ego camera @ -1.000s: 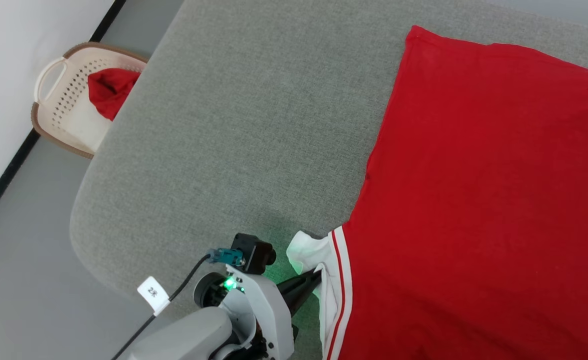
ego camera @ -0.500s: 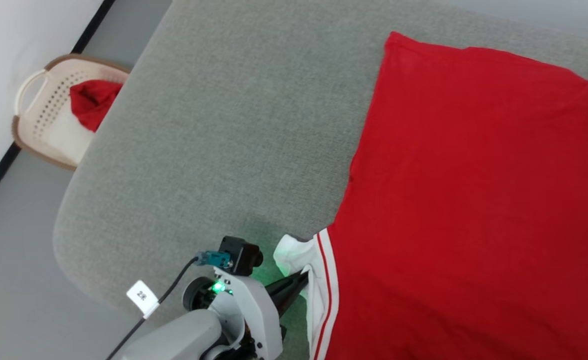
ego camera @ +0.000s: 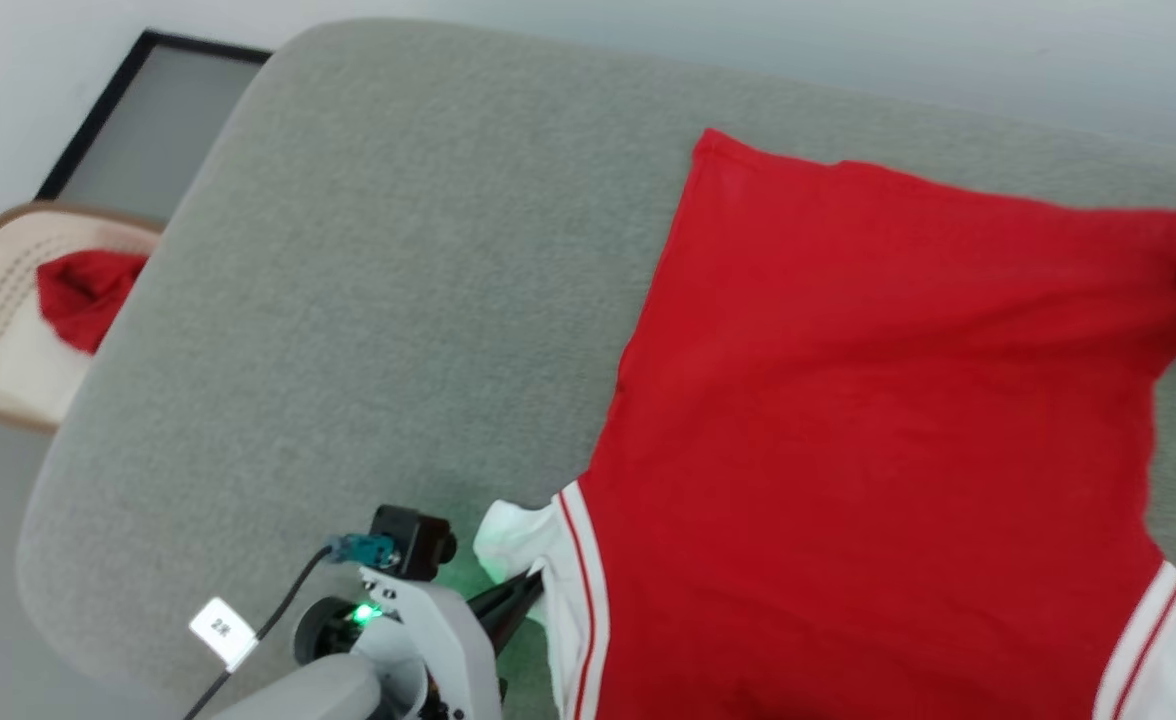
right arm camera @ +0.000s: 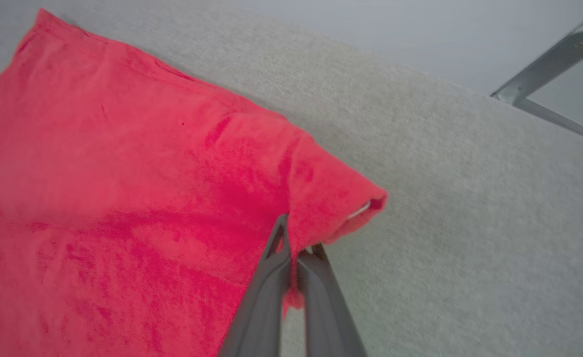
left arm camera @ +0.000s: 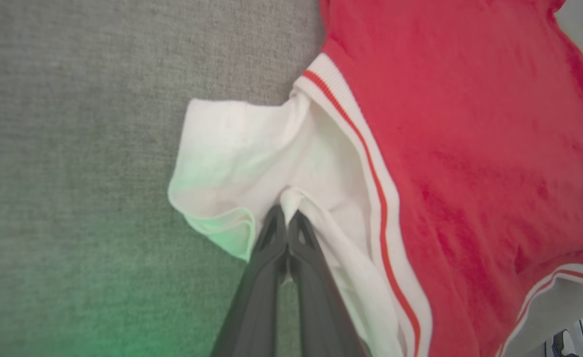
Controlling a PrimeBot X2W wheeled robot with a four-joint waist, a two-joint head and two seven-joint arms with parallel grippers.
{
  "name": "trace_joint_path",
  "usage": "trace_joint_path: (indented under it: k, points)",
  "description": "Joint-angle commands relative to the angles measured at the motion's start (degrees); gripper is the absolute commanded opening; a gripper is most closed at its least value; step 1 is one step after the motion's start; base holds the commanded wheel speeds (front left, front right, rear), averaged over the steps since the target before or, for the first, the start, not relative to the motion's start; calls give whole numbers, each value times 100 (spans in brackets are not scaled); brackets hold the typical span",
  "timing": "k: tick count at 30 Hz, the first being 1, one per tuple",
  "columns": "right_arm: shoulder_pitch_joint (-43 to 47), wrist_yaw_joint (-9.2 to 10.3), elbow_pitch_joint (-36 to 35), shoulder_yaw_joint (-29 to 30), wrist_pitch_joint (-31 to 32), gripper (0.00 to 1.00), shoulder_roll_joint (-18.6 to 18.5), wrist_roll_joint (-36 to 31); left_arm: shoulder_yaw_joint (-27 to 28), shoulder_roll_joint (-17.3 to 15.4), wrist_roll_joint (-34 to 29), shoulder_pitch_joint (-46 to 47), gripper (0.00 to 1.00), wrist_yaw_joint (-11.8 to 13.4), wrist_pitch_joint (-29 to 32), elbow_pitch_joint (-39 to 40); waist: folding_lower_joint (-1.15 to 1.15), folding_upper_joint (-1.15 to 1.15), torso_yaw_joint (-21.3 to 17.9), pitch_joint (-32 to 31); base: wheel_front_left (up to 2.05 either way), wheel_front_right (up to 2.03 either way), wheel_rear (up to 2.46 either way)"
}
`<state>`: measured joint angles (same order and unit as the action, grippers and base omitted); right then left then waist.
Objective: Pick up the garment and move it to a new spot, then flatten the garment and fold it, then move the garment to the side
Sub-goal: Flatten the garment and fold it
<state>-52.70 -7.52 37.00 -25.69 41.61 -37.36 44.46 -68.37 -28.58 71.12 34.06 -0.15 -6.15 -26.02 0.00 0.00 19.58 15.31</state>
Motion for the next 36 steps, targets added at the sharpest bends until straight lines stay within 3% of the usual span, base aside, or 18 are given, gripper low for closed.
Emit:
trace_joint_path:
  k: [1,6,13,23,30,32,33,34,36]
  points:
    - [399,4,-376,55,10,0,-158,169,-39,-198,47,-229,0,162,74,-54,0,0,-376,-305,0,0,0]
    - [1419,4,-1250,459,-56,0,-374,524,-11,-388,97,-344,0,265,90,185,0,0,-636,-440,0,0,0]
    - [2857,4,-2096,1263,-118,0,-350,598,17,-526,142,-411,0,375,111,456,0,0,-839,-533,0,0,0]
    - [4823,4,-3176,2681,190,0,538,116,36,-686,167,-447,0,468,152,724,0,0,-978,-510,0,0,0]
    - [5223,4,-3626,2984,270,0,1115,-490,42,-680,196,-465,0,497,154,754,0,0,-1016,-499,0,0,0]
    - [5241,4,-3685,2935,207,49,1189,-613,45,-672,203,-470,0,490,151,751,0,0,-1025,-504,0,0,0]
    - [5263,4,-3735,2876,166,91,1218,-659,47,-675,207,-473,0,492,149,744,0,0,-1032,-508,0,0,0]
    - [5277,4,-3771,2850,138,100,1218,-698,51,-676,213,-477,0,496,145,742,0,0,-1042,-510,0,0,0]
    - [5288,4,-3847,2837,14,100,1207,-796,58,-682,216,-482,0,502,138,739,0,0,-1068,-511,0,0,0]
